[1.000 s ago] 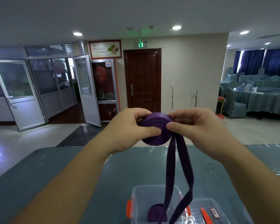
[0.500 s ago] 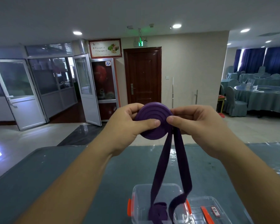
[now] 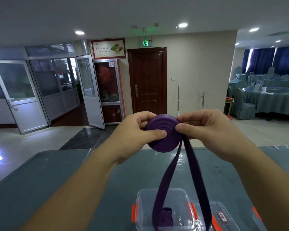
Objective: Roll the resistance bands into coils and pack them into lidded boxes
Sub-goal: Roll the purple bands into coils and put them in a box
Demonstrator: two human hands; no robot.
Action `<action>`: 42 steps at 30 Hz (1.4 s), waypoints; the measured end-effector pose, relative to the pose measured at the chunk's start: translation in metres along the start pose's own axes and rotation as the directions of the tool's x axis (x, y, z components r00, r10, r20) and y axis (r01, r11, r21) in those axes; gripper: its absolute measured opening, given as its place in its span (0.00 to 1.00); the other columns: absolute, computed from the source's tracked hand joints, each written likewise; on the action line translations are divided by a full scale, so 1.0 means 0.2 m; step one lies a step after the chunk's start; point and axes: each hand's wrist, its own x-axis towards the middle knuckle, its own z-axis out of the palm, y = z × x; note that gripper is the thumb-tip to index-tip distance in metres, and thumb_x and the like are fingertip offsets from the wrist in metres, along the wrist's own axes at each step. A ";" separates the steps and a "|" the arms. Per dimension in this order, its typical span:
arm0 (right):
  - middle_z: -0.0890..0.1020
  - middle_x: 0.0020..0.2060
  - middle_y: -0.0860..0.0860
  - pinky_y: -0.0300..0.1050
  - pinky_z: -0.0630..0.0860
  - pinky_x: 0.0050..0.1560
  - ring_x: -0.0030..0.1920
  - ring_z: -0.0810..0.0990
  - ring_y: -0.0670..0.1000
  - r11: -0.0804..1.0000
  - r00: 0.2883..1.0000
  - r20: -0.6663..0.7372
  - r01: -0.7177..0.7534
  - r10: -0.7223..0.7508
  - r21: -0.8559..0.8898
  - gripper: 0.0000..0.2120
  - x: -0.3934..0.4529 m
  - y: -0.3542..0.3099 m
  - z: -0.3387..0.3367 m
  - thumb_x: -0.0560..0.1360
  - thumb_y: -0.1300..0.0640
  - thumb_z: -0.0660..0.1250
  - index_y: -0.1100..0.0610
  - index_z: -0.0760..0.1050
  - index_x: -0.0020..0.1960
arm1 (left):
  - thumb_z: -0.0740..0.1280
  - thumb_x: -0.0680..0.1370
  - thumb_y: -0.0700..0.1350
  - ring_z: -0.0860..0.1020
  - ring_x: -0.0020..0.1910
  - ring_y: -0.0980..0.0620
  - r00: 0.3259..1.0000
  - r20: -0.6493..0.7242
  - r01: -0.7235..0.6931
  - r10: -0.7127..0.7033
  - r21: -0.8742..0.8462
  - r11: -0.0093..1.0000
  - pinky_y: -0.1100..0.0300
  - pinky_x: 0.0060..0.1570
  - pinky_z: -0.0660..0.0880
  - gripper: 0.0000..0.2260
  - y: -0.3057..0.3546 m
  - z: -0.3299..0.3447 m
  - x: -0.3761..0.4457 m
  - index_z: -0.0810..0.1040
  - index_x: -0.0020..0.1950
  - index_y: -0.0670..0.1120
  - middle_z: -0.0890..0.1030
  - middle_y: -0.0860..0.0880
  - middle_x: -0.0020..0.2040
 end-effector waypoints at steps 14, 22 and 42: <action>0.90 0.46 0.49 0.41 0.84 0.52 0.48 0.89 0.50 0.999 0.999 0.033 0.030 -0.031 0.027 0.10 0.00 0.03 0.02 0.71 0.57 0.75 0.48 0.86 0.51 | 0.79 0.74 0.42 0.87 0.51 0.49 0.999 0.045 -0.004 -0.002 0.135 0.991 0.49 0.55 0.84 0.14 0.02 -0.04 0.02 0.85 0.59 0.50 0.88 0.49 0.50; 0.90 0.45 0.50 0.40 0.84 0.52 0.47 0.89 0.51 1.000 0.999 0.026 0.022 -0.022 0.005 0.08 0.01 0.03 0.00 0.76 0.58 0.73 0.48 0.86 0.52 | 0.79 0.71 0.41 0.87 0.52 0.46 1.000 -0.028 0.007 -0.008 -0.043 0.999 0.49 0.54 0.84 0.19 -0.01 -0.02 0.04 0.83 0.61 0.47 0.88 0.46 0.52; 0.90 0.46 0.50 0.44 0.84 0.53 0.49 0.89 0.51 1.000 1.000 0.012 -0.002 0.002 0.029 0.08 0.02 0.04 -0.01 0.77 0.59 0.72 0.49 0.86 0.54 | 0.79 0.74 0.40 0.87 0.51 0.47 0.999 -0.046 -0.007 0.009 0.026 1.000 0.44 0.57 0.83 0.14 0.00 -0.02 0.03 0.84 0.57 0.49 0.88 0.47 0.51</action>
